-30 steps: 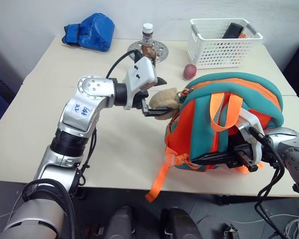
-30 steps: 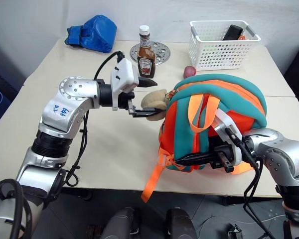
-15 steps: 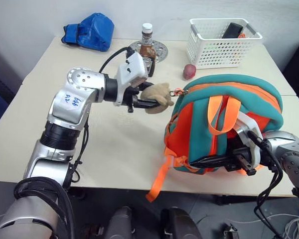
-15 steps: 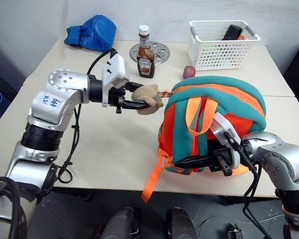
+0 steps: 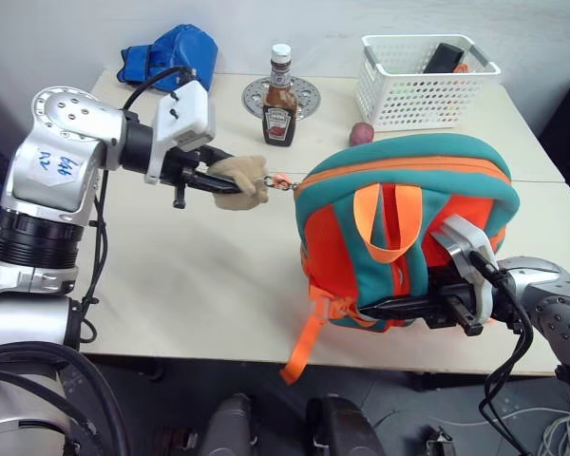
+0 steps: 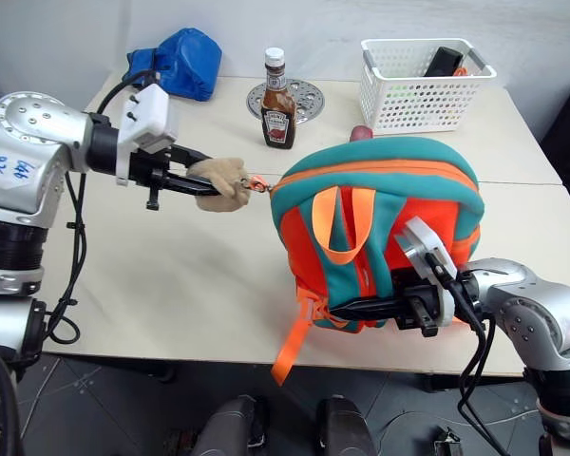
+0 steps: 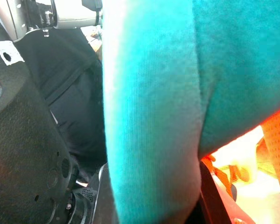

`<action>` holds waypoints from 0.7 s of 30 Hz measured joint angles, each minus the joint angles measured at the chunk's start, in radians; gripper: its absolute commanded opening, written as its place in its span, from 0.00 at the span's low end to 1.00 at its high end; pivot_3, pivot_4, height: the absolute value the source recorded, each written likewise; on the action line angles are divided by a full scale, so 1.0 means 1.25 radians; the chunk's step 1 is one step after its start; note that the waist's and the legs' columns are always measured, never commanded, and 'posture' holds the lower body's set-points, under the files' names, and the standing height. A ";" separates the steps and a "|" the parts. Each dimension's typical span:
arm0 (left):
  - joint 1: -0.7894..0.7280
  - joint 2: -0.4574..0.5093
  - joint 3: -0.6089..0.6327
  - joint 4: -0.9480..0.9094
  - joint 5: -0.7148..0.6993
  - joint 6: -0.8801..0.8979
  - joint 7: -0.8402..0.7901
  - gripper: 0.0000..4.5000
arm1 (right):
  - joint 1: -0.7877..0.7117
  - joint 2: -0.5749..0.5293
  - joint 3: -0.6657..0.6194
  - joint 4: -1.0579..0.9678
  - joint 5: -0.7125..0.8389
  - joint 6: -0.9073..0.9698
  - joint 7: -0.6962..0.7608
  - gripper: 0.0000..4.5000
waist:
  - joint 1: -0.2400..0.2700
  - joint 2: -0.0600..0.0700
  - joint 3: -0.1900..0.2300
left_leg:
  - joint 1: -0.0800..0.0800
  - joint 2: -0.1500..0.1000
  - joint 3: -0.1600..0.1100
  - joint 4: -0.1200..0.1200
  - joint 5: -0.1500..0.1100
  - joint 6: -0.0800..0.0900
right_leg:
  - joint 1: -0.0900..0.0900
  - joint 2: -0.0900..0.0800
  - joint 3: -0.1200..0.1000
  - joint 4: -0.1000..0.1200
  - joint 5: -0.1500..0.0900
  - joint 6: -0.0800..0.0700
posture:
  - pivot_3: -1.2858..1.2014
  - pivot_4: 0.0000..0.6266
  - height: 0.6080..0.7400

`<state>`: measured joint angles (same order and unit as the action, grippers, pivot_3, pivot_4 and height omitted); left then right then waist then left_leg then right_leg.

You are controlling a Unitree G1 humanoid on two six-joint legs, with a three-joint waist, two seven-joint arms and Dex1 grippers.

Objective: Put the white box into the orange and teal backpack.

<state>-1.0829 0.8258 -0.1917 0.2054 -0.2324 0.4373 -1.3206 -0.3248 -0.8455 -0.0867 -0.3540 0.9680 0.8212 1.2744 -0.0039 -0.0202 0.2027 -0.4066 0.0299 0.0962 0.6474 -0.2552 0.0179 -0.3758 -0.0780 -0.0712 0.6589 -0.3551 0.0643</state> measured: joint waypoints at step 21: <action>0.108 -0.120 -0.078 -0.015 0.109 -0.116 0.068 0.23 | -0.029 0.033 -0.003 -0.005 0.033 0.002 -0.035 0.00 | 0.001 0.000 0.000 | 0.000 0.000 0.000 0.001 -0.001 0.002 | 0.000 0.000 0.000 0.000 0.000 0.000 | 0.52 0.24 1.00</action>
<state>-0.9477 0.6752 -0.2897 0.1871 -0.0959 0.2923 -1.2360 -0.3610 -0.8043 -0.0900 -0.3606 1.0090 0.8233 1.2307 -0.0022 -0.0203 0.2028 -0.4072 0.0298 0.0961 0.6481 -0.2568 0.0207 -0.3760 -0.0782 -0.0714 0.6592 -0.3550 0.0643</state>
